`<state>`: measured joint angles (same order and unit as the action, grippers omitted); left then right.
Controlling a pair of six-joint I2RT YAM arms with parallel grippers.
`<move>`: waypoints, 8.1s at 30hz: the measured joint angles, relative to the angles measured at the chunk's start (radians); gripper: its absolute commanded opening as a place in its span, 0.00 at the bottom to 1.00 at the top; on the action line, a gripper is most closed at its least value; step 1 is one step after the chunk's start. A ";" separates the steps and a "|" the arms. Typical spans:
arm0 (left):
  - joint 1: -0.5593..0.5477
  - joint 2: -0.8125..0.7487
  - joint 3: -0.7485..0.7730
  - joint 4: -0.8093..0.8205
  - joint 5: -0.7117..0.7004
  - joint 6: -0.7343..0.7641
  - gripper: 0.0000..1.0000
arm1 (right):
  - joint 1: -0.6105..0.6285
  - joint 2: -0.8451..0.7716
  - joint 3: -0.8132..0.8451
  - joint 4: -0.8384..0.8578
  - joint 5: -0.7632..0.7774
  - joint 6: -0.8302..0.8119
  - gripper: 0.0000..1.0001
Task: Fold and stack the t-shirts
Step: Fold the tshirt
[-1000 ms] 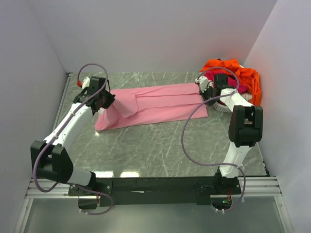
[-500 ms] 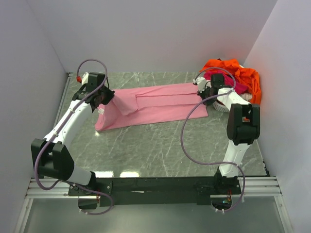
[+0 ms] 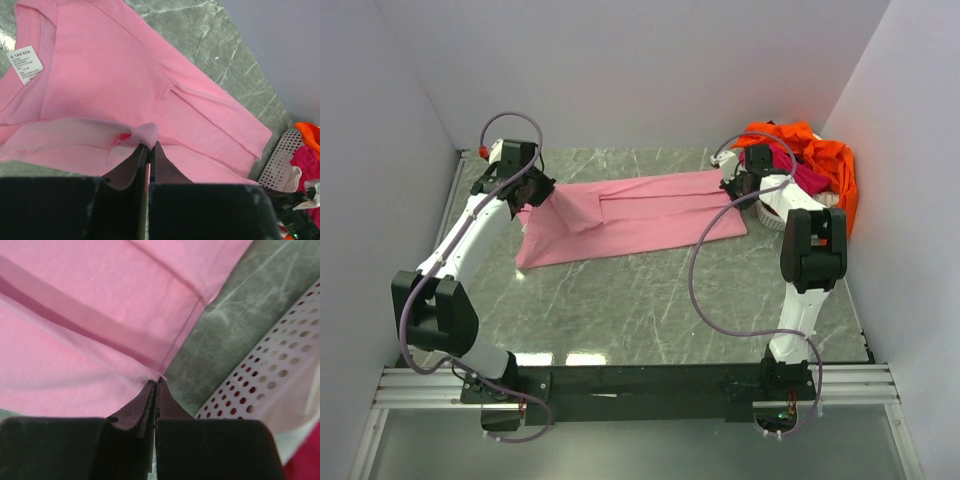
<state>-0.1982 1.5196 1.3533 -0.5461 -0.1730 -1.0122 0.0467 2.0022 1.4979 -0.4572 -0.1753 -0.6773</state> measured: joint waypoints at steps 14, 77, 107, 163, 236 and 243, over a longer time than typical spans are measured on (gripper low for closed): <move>0.025 0.098 0.054 -0.005 0.019 0.025 0.02 | 0.003 0.050 0.042 -0.003 0.037 0.016 0.11; 0.186 -0.090 0.051 0.151 0.252 0.439 0.85 | 0.035 0.055 0.009 0.021 0.141 0.060 0.48; 0.184 -0.465 -0.859 0.249 0.229 -0.148 0.76 | 0.291 -0.279 -0.393 0.039 0.132 -0.309 0.48; 0.284 0.381 0.253 0.213 0.490 0.434 0.55 | 0.587 -0.456 -0.227 -0.230 -0.253 0.035 0.47; -0.151 0.735 0.560 0.157 0.576 0.458 0.52 | 0.162 -0.525 -0.326 -0.176 -0.545 0.185 0.45; -0.139 0.284 0.196 0.256 0.310 0.532 0.66 | 0.113 -0.434 -0.313 -0.179 -0.516 0.208 0.45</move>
<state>-0.3370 1.8034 1.5494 -0.2905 0.1371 -0.4805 0.1600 1.5684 1.1847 -0.6361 -0.6910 -0.4698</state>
